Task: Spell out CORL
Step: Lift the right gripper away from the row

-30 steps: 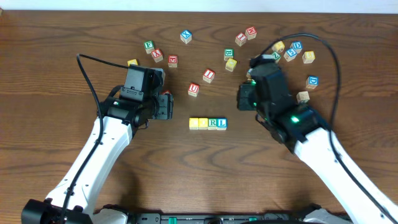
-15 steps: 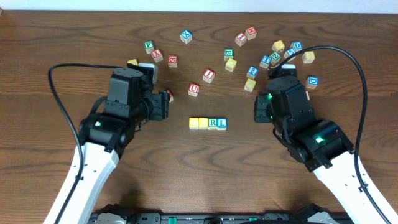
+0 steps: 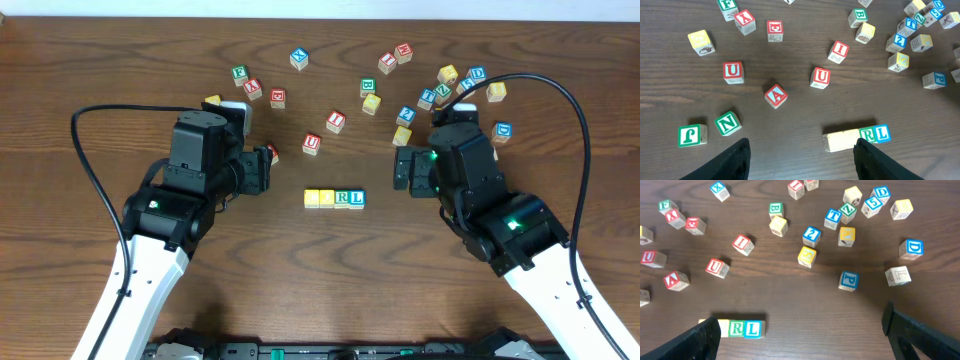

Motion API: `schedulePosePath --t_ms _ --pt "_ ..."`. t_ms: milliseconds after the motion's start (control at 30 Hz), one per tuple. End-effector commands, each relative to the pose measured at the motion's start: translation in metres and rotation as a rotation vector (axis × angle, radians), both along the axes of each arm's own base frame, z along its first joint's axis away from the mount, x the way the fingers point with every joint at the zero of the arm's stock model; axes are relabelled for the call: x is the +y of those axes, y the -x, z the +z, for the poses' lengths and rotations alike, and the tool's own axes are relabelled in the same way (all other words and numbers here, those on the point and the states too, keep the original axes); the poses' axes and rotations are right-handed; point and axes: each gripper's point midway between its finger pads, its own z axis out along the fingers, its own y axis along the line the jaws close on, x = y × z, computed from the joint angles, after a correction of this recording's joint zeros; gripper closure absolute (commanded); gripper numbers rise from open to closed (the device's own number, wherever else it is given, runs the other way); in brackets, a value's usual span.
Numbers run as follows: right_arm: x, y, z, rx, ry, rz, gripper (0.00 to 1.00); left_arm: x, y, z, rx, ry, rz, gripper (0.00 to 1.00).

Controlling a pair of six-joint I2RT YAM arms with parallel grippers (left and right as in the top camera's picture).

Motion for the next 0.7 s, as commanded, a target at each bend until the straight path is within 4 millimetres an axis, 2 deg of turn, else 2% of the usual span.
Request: schedulePosePath --t_ms 0,667 --pt "-0.0059 -0.0011 0.0060 -0.018 0.010 -0.020 0.01 -0.0001 0.0001 0.0021 -0.009 0.000 -0.008 0.35" --pt "-0.0051 -0.0009 0.0055 -0.015 0.009 -0.017 0.01 0.0000 0.0037 0.0042 -0.010 -0.001 -0.011 0.35"
